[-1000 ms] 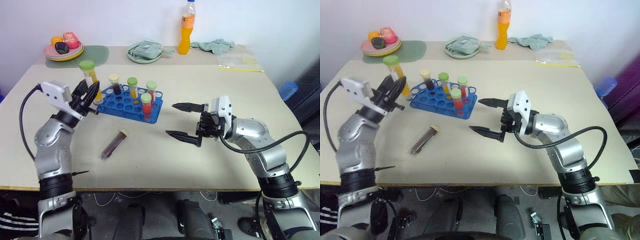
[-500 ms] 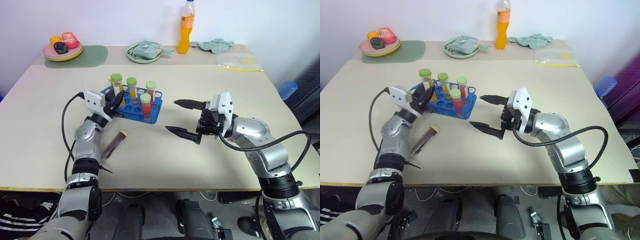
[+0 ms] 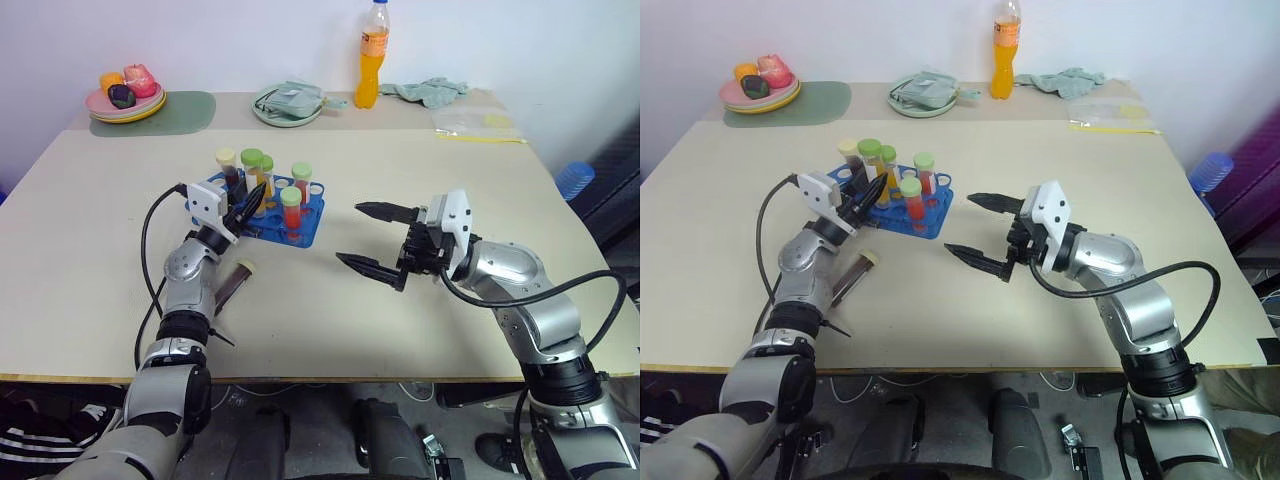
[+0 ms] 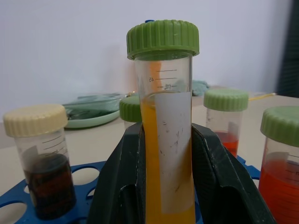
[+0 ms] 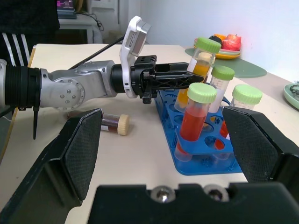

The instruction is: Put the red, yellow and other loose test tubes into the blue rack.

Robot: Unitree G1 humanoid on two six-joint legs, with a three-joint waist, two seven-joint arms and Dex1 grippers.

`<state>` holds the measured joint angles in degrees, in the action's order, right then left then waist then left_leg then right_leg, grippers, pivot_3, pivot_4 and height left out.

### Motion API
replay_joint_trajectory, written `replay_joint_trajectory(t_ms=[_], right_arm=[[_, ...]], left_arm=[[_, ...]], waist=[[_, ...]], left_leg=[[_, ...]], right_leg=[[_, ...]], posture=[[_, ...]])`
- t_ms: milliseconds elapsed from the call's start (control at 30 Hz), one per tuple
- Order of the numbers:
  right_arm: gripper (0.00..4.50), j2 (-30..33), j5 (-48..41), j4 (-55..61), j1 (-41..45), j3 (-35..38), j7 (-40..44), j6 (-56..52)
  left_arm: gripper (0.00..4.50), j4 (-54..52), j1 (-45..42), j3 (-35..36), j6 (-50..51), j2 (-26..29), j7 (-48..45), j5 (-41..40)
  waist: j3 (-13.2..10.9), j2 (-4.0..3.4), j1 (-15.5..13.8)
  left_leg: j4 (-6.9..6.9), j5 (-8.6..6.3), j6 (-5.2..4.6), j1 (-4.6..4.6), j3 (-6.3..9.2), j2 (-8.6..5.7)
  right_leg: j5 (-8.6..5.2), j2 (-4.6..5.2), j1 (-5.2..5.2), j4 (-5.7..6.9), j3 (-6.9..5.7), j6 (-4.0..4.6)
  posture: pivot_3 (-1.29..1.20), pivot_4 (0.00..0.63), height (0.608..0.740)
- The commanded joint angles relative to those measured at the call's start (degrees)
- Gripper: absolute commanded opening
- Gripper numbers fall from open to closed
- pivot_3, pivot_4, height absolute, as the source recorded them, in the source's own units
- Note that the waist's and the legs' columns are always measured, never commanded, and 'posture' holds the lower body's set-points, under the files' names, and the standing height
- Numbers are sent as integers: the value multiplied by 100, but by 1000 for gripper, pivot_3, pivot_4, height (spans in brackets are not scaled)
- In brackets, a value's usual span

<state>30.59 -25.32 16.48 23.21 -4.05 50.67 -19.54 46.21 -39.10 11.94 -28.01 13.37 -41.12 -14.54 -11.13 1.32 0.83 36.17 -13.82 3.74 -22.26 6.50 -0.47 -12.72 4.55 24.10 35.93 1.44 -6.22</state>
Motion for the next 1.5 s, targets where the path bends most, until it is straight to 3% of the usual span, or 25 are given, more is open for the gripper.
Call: replay_joint_trajectory(t_ms=[33,733,933,1167,1200,1333,1500], right_arm=[[4500,53,44,-14,-9,155,73,254],[4500,24,168,-179,-69,207,99,488],[4500,33,186,-164,-22,217,53,479],[4500,28,225,-196,-20,191,51,497],[4500,19,223,-199,-15,190,48,490],[4500,8,240,-209,-3,174,50,504],[4500,10,239,-268,38,174,82,517]], left_arm=[[796,-149,198,-75,-11,-13,-99,-39],[796,-231,281,-71,-47,-142,199,-67],[796,-255,369,-66,145,-123,-102,-209],[4169,-1243,723,15,461,87,-53,-300],[4368,-1535,839,-5,560,151,-42,-293],[4368,-3039,1406,-61,1540,476,195,-367],[4368,-5369,2098,-83,4143,1392,663,-704]], waist=[[0,0,3],[4,-6,-2],[5,-9,-5],[5,-9,17],[5,-9,30],[3,-9,32],[1,-11,22]], left_leg=[[-1,0,0,1,0,0],[-2,0,0,6,0,0],[-1,0,0,8,0,-1],[-4,0,0,9,1,0],[-5,0,0,9,1,0],[-8,0,0,9,3,2],[-8,-1,0,8,3,2]], right_leg=[[0,0,0,0,0,0],[-1,0,-5,0,0,-1],[-1,0,-10,-2,0,-1],[-2,0,-10,-3,0,-1],[-2,0,-9,-3,0,-1],[-2,-1,-7,-2,0,0],[-3,0,-7,-4,1,2]], posture=[[0,150,740],[0,150,740],[0,150,740],[0,150,740],[0,150,740],[0,150,740],[0,150,740]])
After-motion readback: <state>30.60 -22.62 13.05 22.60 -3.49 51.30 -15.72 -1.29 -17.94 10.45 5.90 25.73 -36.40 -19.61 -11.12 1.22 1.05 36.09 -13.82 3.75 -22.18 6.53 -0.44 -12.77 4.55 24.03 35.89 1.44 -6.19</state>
